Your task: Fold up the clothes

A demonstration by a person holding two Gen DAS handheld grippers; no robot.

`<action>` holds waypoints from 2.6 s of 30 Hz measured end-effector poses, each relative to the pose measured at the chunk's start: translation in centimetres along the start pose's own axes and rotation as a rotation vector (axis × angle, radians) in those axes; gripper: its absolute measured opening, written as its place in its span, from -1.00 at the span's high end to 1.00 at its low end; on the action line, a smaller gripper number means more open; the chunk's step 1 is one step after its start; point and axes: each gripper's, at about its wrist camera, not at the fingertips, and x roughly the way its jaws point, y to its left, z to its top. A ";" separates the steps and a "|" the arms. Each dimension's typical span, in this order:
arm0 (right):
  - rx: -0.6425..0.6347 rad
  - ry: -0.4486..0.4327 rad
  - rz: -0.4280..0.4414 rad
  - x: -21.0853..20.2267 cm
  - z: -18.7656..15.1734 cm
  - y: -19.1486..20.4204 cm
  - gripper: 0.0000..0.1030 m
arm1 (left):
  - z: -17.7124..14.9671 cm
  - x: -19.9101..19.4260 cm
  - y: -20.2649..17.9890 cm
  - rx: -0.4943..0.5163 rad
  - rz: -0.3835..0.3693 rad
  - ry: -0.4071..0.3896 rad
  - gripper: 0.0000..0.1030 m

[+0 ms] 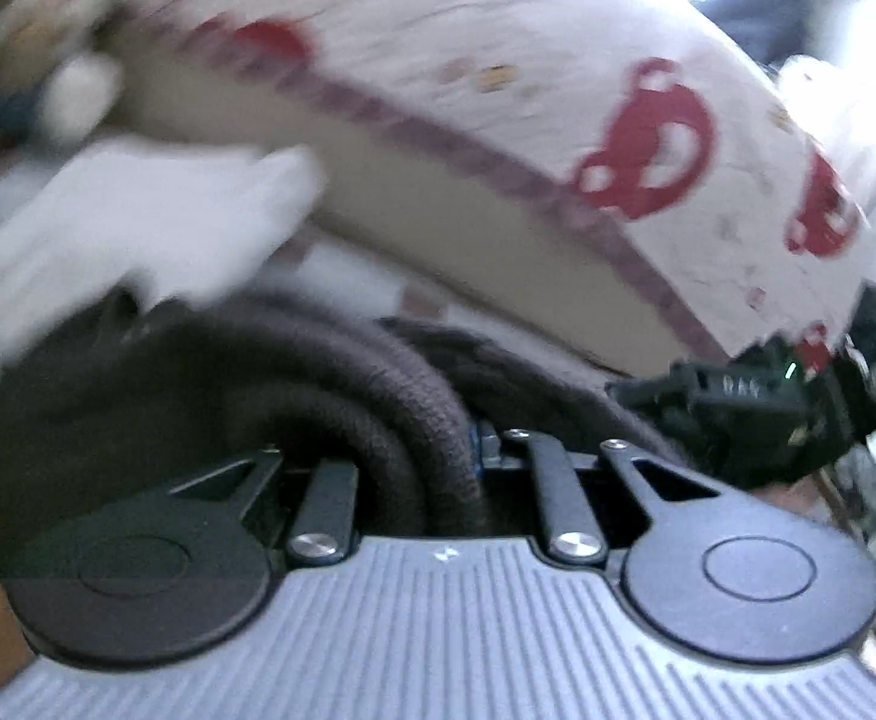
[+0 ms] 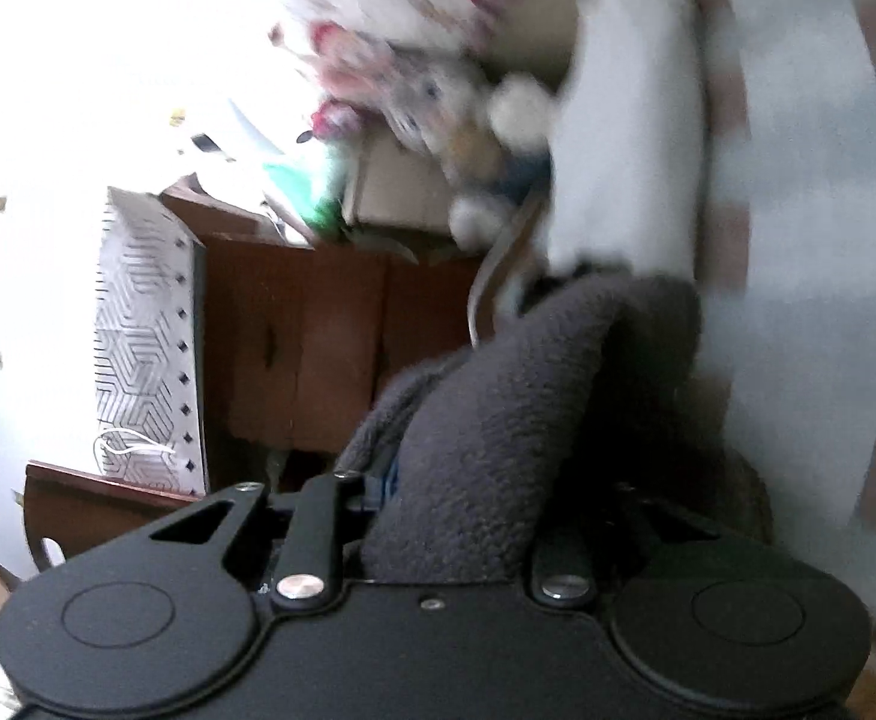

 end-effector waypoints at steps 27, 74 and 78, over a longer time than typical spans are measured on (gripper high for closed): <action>-0.226 -0.559 -1.560 -39.8 -8.8 -7.9 0.01 | -15.8 24.1 -20.8 0.424 -0.009 0.360 0.32; -0.216 -0.641 -1.136 -38.9 -7.9 -10.2 -0.17 | -14.2 14.6 -8.2 0.184 0.364 0.213 0.88; -0.342 -0.542 -1.195 -35.8 -7.8 -9.4 -0.36 | -15.8 15.3 -8.3 0.276 0.379 0.239 0.87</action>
